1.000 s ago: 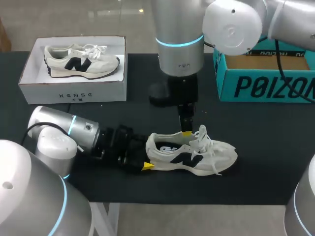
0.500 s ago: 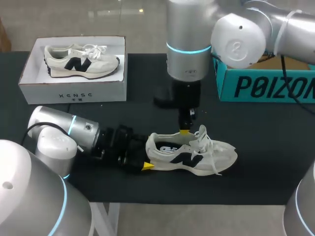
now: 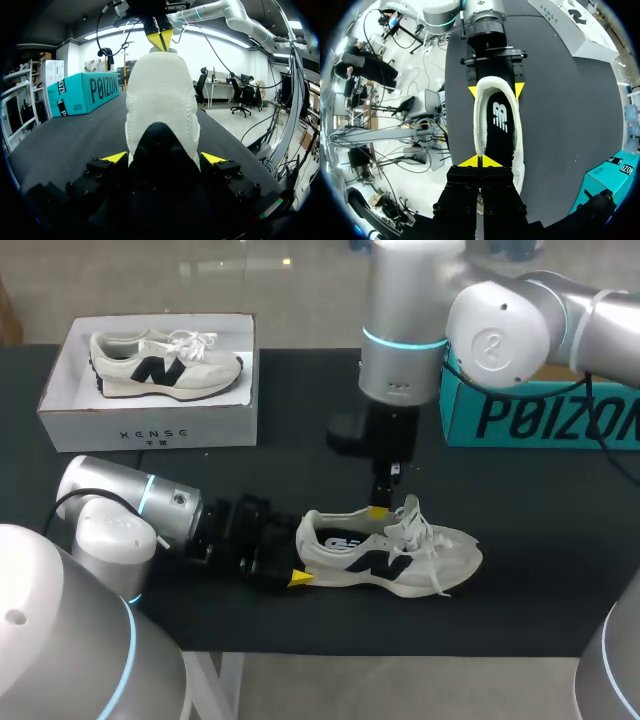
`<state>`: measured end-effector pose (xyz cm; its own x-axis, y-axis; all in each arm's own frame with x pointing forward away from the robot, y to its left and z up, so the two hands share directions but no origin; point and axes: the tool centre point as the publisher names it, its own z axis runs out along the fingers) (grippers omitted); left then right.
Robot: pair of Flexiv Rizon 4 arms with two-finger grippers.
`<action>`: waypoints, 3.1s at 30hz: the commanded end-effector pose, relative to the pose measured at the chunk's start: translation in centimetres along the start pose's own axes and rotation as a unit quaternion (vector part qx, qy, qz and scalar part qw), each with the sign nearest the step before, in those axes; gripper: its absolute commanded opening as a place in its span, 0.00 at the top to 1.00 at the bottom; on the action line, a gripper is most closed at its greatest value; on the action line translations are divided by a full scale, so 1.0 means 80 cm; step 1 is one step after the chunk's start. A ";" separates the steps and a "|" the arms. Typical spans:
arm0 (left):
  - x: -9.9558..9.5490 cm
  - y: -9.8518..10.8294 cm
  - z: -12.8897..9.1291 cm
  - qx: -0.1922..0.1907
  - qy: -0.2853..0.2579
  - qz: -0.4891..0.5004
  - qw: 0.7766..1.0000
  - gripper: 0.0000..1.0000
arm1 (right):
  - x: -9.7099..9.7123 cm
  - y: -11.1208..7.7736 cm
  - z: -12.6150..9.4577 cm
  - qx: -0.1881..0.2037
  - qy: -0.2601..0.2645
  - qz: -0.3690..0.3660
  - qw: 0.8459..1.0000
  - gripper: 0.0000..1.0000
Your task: Take the shoe out of the shoebox, open the shoe tongue, remove and reinsert the insole, then place the shoe into the shoebox
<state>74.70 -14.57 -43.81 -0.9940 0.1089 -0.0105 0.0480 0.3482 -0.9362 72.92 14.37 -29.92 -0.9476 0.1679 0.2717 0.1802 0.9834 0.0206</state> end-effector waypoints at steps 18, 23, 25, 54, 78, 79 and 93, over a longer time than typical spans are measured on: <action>-0.001 0.003 0.004 -0.002 -0.001 0.000 1.000 1.00 | -0.007 0.012 0.001 0.029 -0.006 0.011 0.999 1.00; -0.001 0.003 0.004 -0.002 -0.001 0.000 1.000 1.00 | -0.004 0.016 0.015 0.018 -0.032 0.026 0.999 1.00; -0.001 0.003 0.004 -0.002 -0.001 0.000 1.000 1.00 | -0.005 0.017 0.021 0.011 -0.037 0.026 0.999 1.00; -0.001 0.003 0.004 -0.002 -0.001 0.000 1.000 1.00 | -0.046 -0.005 0.071 0.031 -0.066 0.104 0.992 1.00; -0.001 0.003 0.004 -0.002 -0.001 0.000 1.000 1.00 | -0.062 -0.003 0.083 0.022 -0.078 0.096 0.992 0.66; -0.001 0.003 0.004 -0.002 -0.001 0.000 1.000 1.00 | -0.062 -0.003 0.083 0.023 -0.078 0.096 0.992 0.67; -0.001 0.003 0.004 -0.002 -0.001 0.000 1.000 1.00 | -0.075 0.012 0.114 0.031 -0.074 0.094 0.992 0.67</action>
<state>74.72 -14.58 -43.81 -0.9940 0.1085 -0.0099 0.0473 0.3482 -0.9362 75.92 14.15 -38.57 -0.9292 0.3514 0.1142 0.3452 0.9359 -0.0705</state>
